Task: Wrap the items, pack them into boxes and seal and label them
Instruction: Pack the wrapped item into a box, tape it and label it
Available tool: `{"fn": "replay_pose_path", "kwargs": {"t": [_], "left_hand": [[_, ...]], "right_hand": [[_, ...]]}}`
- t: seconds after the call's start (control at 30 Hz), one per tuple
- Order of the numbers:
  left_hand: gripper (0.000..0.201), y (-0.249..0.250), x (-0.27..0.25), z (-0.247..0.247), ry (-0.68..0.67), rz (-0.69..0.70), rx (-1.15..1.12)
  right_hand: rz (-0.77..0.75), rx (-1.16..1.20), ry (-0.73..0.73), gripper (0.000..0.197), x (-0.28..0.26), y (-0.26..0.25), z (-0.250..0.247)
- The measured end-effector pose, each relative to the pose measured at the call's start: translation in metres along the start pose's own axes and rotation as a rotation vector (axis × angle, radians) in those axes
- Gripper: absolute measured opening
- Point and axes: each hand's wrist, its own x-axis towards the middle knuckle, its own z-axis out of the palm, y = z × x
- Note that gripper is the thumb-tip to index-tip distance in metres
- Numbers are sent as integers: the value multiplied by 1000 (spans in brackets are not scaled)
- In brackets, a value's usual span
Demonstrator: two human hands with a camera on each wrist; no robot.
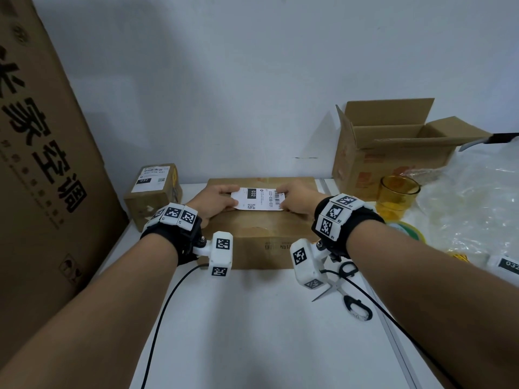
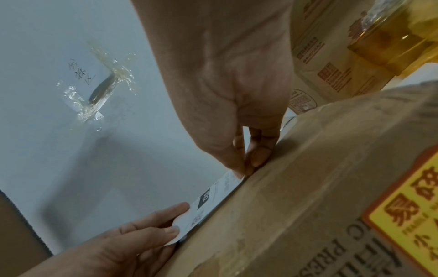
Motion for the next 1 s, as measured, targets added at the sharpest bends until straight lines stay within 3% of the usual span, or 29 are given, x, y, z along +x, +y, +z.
{"fn": "replay_pose_path", "kwargs": {"t": [0.2, 0.37, 0.67, 0.8, 0.9, 1.0], "left_hand": [[47, -1, 2, 0, -8, -9, -34], [47, -1, 3, -1, -11, -12, -33], [46, -3, 5, -2, -8, -14, -17], [44, -1, 3, -1, -5, -6, -26], [44, -1, 3, 0, -2, -12, -30], [45, -2, 3, 0, 3, -16, -39]], "right_hand": [[21, -149, 5, 34, 5, -5, 2], [56, -232, -4, 38, 7, -7, 2], [89, -101, 16, 33, 5, 16, -8], [169, 277, 116, 30, 13, 8, -12], [263, 910, -14, 17, 12, -8, -3], [358, 1138, -110, 28, 10, -16, 4]]}}
